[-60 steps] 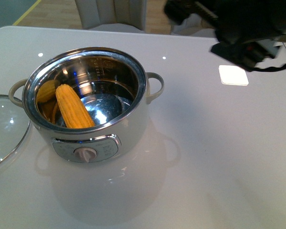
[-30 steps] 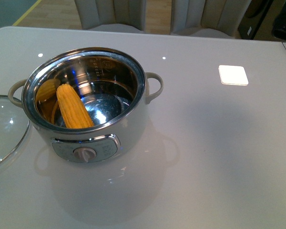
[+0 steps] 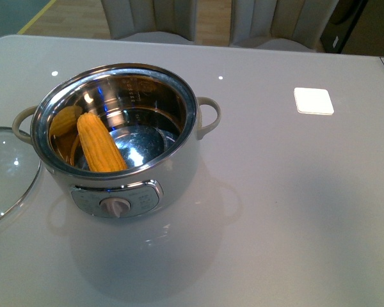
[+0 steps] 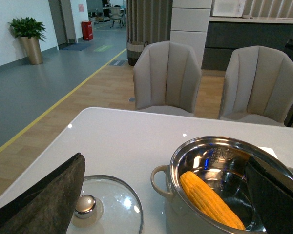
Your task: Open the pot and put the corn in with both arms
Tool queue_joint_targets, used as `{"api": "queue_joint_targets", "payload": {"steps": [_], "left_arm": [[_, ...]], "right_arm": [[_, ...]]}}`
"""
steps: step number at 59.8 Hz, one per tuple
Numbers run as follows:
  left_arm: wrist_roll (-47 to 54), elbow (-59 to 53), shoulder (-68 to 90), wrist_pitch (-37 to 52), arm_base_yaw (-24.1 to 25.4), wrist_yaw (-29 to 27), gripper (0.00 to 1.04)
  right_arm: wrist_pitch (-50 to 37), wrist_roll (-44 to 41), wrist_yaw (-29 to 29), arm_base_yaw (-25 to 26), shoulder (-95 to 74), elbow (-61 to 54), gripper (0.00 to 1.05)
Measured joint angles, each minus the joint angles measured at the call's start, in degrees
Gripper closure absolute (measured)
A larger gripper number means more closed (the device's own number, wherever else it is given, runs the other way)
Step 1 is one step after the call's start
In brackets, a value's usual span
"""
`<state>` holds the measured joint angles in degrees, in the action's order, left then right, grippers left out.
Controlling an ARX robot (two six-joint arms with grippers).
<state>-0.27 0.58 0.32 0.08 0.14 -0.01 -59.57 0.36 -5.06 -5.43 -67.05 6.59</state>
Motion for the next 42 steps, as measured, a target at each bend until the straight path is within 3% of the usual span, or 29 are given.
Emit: {"api": "queue_joint_targets", "payload": {"steps": [14, 42], "left_arm": [[0.0, 0.0, 0.0, 0.0, 0.0, 0.0, 0.07], [0.0, 0.0, 0.0, 0.0, 0.0, 0.0, 0.07]], "right_arm": [[8.07, -0.02, 4.66, 5.03, 11.56, -3.54, 1.03], [28.72, -0.02, 4.92, 5.25, 35.6, -5.55, 1.03]]}}
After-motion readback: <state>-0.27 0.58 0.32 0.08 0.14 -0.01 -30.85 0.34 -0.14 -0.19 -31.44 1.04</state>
